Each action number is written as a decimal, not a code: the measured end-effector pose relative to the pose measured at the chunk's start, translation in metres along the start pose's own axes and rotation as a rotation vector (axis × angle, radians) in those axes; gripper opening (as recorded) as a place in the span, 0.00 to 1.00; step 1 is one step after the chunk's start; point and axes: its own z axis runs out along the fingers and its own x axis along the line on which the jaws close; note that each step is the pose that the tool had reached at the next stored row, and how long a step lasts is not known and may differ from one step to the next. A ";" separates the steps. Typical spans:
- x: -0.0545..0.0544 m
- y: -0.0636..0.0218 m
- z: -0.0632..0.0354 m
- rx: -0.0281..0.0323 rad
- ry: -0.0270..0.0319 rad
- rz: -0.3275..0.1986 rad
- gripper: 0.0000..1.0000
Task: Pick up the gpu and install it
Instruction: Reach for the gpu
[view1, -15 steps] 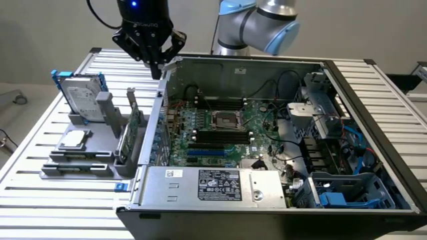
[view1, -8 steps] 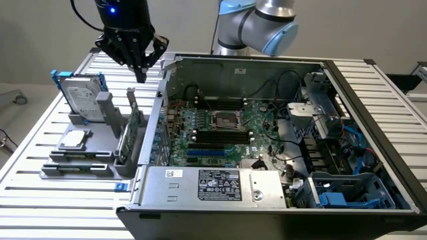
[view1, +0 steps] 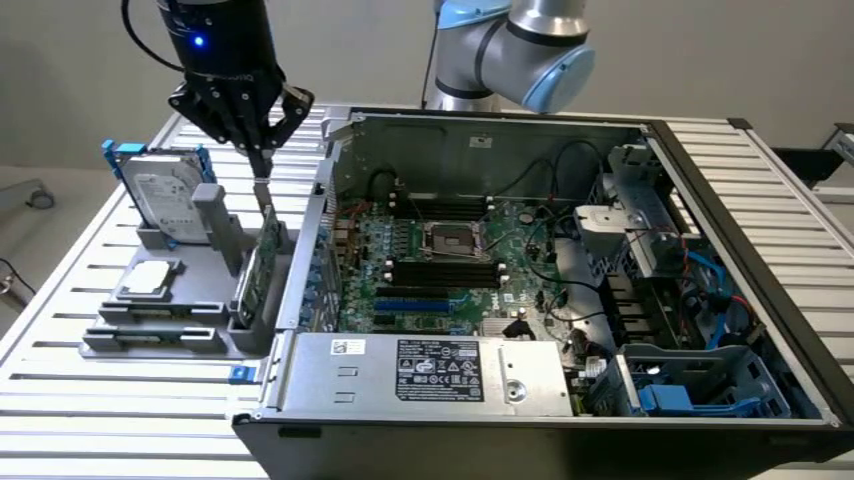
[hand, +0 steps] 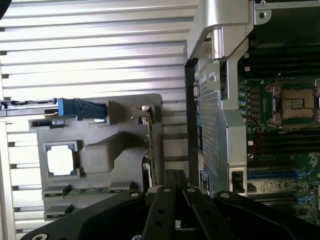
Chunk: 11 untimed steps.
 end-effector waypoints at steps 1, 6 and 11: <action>0.001 -0.0007 0.0016 0.0002 0.0018 -0.001 0.11; 0.007 -0.0040 0.0099 0.0007 0.0095 -0.006 0.11; 0.013 -0.0073 0.0181 0.0012 0.0174 -0.012 0.11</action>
